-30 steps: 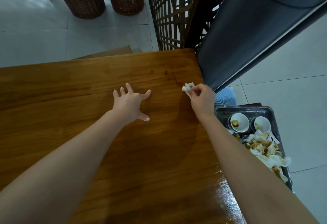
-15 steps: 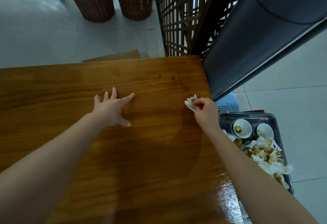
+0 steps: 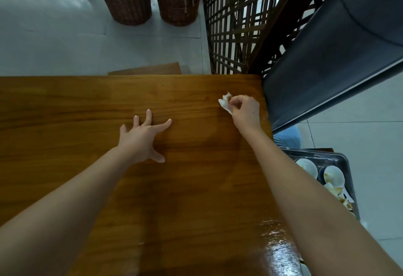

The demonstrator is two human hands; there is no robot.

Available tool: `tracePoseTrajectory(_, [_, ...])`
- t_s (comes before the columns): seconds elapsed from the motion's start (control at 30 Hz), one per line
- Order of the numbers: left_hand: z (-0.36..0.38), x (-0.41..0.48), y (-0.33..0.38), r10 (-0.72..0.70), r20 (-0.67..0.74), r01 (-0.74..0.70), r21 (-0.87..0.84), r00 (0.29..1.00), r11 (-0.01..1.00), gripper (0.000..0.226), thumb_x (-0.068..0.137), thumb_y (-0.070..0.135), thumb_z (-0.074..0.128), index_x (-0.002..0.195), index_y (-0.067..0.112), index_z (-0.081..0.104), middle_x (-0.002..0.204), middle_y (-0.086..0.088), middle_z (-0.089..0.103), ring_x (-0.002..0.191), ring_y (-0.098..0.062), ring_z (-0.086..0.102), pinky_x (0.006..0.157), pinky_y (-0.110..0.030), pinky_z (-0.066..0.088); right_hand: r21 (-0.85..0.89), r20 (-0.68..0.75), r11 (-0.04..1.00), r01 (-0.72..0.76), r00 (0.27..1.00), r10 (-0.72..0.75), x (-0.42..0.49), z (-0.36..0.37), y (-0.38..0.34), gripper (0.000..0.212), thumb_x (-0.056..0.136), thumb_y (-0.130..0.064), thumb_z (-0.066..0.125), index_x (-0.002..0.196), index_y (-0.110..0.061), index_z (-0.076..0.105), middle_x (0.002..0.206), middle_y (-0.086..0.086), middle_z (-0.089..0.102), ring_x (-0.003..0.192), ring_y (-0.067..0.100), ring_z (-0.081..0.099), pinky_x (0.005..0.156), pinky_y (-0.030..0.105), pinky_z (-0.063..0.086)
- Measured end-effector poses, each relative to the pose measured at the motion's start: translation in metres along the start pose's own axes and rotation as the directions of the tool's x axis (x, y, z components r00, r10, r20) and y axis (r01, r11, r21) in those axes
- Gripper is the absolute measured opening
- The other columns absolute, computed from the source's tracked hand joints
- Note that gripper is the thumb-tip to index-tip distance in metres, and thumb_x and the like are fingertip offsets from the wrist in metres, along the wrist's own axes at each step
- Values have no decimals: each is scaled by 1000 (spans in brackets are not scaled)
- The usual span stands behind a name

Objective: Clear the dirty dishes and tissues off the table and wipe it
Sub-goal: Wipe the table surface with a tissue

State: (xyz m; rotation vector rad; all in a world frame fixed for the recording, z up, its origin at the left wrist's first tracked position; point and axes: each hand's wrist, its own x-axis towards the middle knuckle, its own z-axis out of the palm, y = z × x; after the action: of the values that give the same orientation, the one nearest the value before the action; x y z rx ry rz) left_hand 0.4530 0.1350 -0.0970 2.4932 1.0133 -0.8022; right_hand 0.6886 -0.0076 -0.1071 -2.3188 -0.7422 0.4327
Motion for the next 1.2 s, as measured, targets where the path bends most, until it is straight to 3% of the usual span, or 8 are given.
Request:
tracePoseTrajectory(0.1, [1,2,-1,7,-12,-7,4,1000,1000,118,63,50,84,145,57,0,161,-8,-15,146,-41,-4,112,-64,12,-2,-14,999,42,999,-42,-25,-2,11,14,91,-10,61,101,-10,71,103,1,65,96,12,58,85,26,50])
tracePoseTrajectory(0.2, [4,3,-1,5,-22,-5,-5,1000,1000,120,60,50,85,143,59,0,161,-7,-13,146,-42,-3,111,-66,11,-76,-28,995,66,997,-68,-40,-2,19,13,90,-11,62,99,-12,71,97,-3,62,95,15,57,86,32,50])
tracePoseTrajectory(0.33, [6,5,-1,-4,-31,4,-11,1000,1000,122,58,50,86,142,60,-2,161,-8,-13,146,-42,-4,110,-66,11,-83,18,994,68,998,-67,-24,-5,14,11,89,-13,64,97,-12,72,100,0,66,92,10,56,77,18,45])
tracePoseTrajectory(0.43, [4,4,0,-7,-31,7,1,1000,1000,122,58,50,85,143,59,-2,161,-9,-13,146,-42,-4,111,-66,11,-71,23,994,78,997,-76,-4,-8,8,14,88,-14,66,99,-11,73,103,2,68,96,12,59,83,24,48])
tracePoseTrajectory(0.67, [1,2,3,-10,-4,10,-1,1000,1000,121,61,45,85,145,56,-1,160,-8,-16,146,-41,-8,112,-65,8,-76,-116,997,13,993,-22,33,21,-30,21,90,-12,62,109,-8,69,114,6,66,106,15,60,85,20,48])
tracePoseTrajectory(0.83, [1,1,4,-21,-8,21,-25,1000,999,121,62,43,86,145,56,-1,160,-8,-17,146,-40,-9,112,-64,7,-84,-22,984,155,987,-157,-13,67,-53,18,92,-10,59,107,-9,68,107,4,65,100,13,58,77,14,42])
tracePoseTrajectory(1.03, [2,-1,4,-11,-22,10,-31,1000,999,120,63,43,85,145,56,-2,160,-8,-17,145,-41,-9,112,-65,7,-130,3,960,246,969,-248,-18,60,-48,20,92,-9,58,109,-6,68,103,6,63,97,15,55,80,19,45])
tracePoseTrajectory(1.2, [1,-4,3,10,-20,-11,-30,1000,999,119,64,43,84,146,55,-3,159,-9,-19,145,-41,-11,112,-65,5,-163,-94,984,68,992,-84,-4,15,-7,20,93,-10,55,111,-9,65,101,-3,54,99,12,51,67,10,32])
